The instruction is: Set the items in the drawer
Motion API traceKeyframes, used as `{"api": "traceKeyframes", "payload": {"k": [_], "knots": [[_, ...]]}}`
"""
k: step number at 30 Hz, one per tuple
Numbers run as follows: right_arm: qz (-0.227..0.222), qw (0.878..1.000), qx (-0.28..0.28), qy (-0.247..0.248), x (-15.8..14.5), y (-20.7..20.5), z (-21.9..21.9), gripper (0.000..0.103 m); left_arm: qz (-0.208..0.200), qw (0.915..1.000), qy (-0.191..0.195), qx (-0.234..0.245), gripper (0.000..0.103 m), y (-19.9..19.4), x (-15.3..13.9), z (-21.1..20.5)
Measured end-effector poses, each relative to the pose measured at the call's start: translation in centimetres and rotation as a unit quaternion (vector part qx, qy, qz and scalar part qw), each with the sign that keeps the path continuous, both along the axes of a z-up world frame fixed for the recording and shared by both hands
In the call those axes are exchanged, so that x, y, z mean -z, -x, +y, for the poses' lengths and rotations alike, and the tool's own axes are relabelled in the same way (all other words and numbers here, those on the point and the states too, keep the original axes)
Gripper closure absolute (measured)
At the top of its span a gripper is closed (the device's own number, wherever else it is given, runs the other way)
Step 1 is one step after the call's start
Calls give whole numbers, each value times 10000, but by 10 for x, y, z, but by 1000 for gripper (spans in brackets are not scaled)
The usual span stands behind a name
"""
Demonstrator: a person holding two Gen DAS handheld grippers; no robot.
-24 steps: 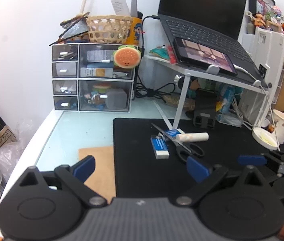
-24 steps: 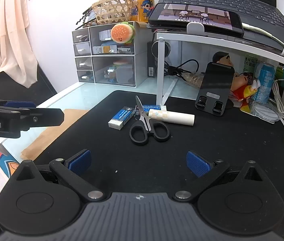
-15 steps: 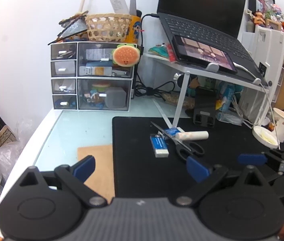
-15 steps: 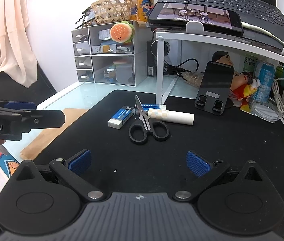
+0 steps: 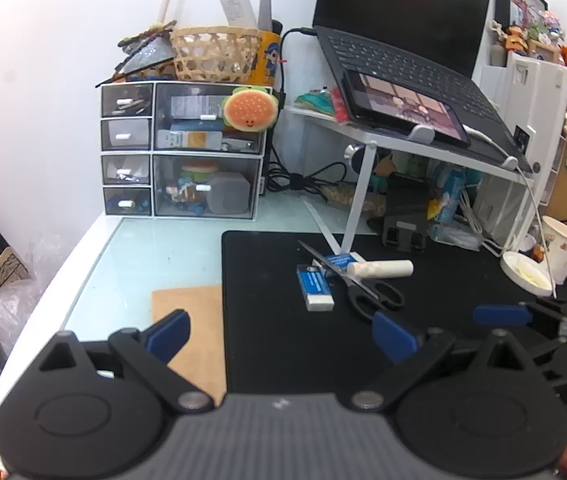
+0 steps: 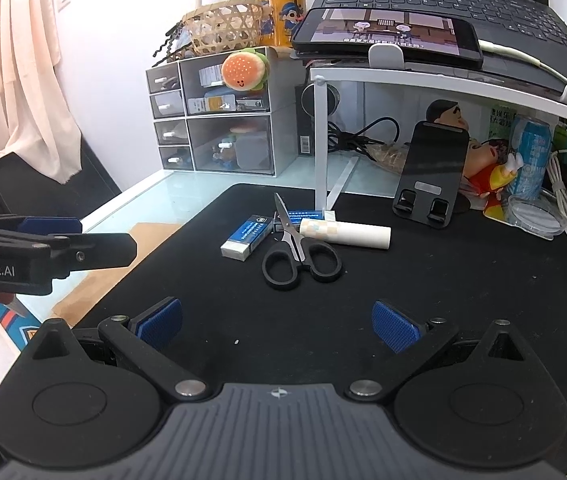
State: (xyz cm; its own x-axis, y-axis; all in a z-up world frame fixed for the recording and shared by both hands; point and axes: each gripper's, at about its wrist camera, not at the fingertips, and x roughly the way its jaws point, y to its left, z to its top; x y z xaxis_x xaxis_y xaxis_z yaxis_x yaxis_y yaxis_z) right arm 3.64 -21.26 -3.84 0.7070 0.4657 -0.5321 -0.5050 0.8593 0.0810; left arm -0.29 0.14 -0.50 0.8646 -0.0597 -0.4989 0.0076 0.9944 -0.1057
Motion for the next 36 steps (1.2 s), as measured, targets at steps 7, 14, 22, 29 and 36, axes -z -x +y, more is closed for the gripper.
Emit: {"api": "traceKeyframes", "payload": {"k": [7,14,22,29,36], "knots": [[-25,10000,70,52,2,1,-1,0,-114,9997,1,-213,5,2,0,5],[-128,9995,177,-240,-2,0,-9,0,-100,9997,-8,-204,5,1,2,5],[-366,9989,198,-215,-2,4,-8,0,-106,9996,11,-244,5,4,0,3],[-410,9990,182,-94,-2,6,-4,0,-120,9995,-18,-277,5,7,-6,-1],[-347,9991,139,-198,-4,10,-10,0,-212,9994,-72,-279,5,12,-15,-11]]}}
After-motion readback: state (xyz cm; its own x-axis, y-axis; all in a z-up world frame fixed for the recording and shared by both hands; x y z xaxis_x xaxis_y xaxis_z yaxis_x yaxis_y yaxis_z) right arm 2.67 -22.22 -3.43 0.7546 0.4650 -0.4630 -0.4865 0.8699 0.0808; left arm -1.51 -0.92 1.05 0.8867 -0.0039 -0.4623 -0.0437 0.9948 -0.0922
